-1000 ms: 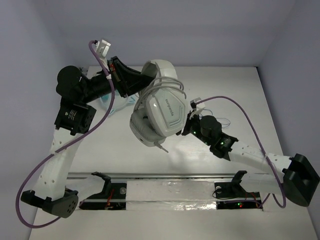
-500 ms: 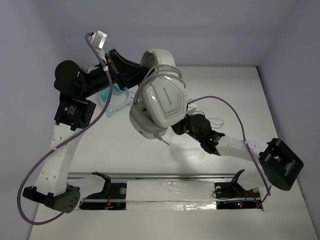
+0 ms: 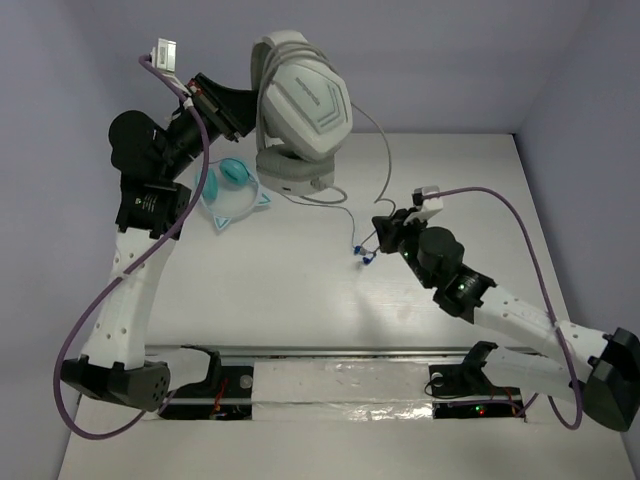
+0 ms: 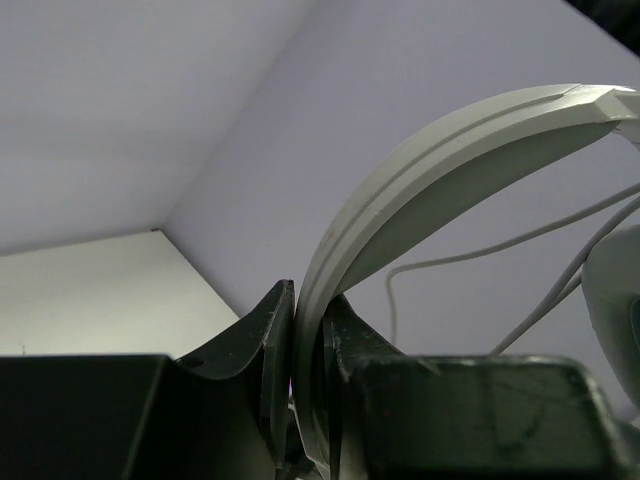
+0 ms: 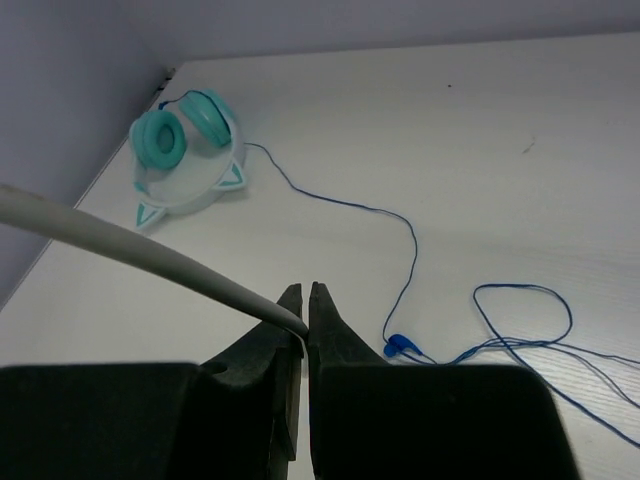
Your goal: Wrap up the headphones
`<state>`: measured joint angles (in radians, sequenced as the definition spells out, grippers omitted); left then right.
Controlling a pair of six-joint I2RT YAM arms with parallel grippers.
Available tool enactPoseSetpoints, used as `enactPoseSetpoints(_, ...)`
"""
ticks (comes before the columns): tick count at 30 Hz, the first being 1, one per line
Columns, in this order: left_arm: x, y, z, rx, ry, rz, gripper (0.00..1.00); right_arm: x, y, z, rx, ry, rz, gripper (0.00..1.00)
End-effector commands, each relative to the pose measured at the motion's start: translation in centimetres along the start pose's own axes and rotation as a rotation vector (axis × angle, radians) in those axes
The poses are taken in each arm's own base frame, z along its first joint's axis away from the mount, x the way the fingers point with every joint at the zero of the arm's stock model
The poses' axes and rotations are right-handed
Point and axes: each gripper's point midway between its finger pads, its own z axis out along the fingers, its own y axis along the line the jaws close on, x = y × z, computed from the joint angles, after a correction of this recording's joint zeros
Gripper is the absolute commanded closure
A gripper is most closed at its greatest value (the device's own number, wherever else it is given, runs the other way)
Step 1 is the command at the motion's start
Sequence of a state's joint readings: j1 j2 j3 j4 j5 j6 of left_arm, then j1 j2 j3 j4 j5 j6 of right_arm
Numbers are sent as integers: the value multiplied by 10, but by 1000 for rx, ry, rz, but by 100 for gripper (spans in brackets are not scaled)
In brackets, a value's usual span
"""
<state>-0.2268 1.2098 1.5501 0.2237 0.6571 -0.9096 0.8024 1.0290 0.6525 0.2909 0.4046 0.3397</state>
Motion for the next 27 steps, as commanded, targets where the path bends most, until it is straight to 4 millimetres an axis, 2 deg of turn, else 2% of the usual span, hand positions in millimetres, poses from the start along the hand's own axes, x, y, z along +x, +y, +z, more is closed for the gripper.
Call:
enactPoseSetpoints(1, -37, -3, 3, 13, -161, -56, 100, -23, -8, -11, 53, -8, -35, 100)
enactPoseSetpoints(3, -46, 6, 2, 12, -197, -85, 100, -24, 1, -17, -4, 17, -37, 100)
enactPoseSetpoints(9, -56, 37, 6, -51, -269, -155, 100, 9, 29, -30, -176, 172, -4, 100)
enactPoseSetpoints(15, -59, 71, 5, -139, -332, -220, 100, 25, 68, -42, -320, 240, 28, 100)
enactPoseSetpoints(18, -69, 93, -4, -244, -410, -196, 100, 37, 92, -49, -379, 285, 20, 100)
enactPoseSetpoints(19, -71, 98, -6, -270, -428, -186, 100, 46, 108, -59, -422, 310, 7, 100)
enactPoseSetpoints(21, -76, 113, -16, -352, -485, -150, 100, 56, 124, -63, -439, 345, -8, 100)
enactPoseSetpoints(22, -77, 117, -19, -373, -499, -135, 100, 64, 138, -72, -474, 371, -22, 100)
enactPoseSetpoints(26, -82, 144, -38, -534, -548, -25, 100, 68, 162, -82, -503, 384, -16, 100)
enactPoseSetpoints(27, -83, 159, -49, -614, -573, 23, 100, 64, 168, -84, -514, 382, -7, 100)
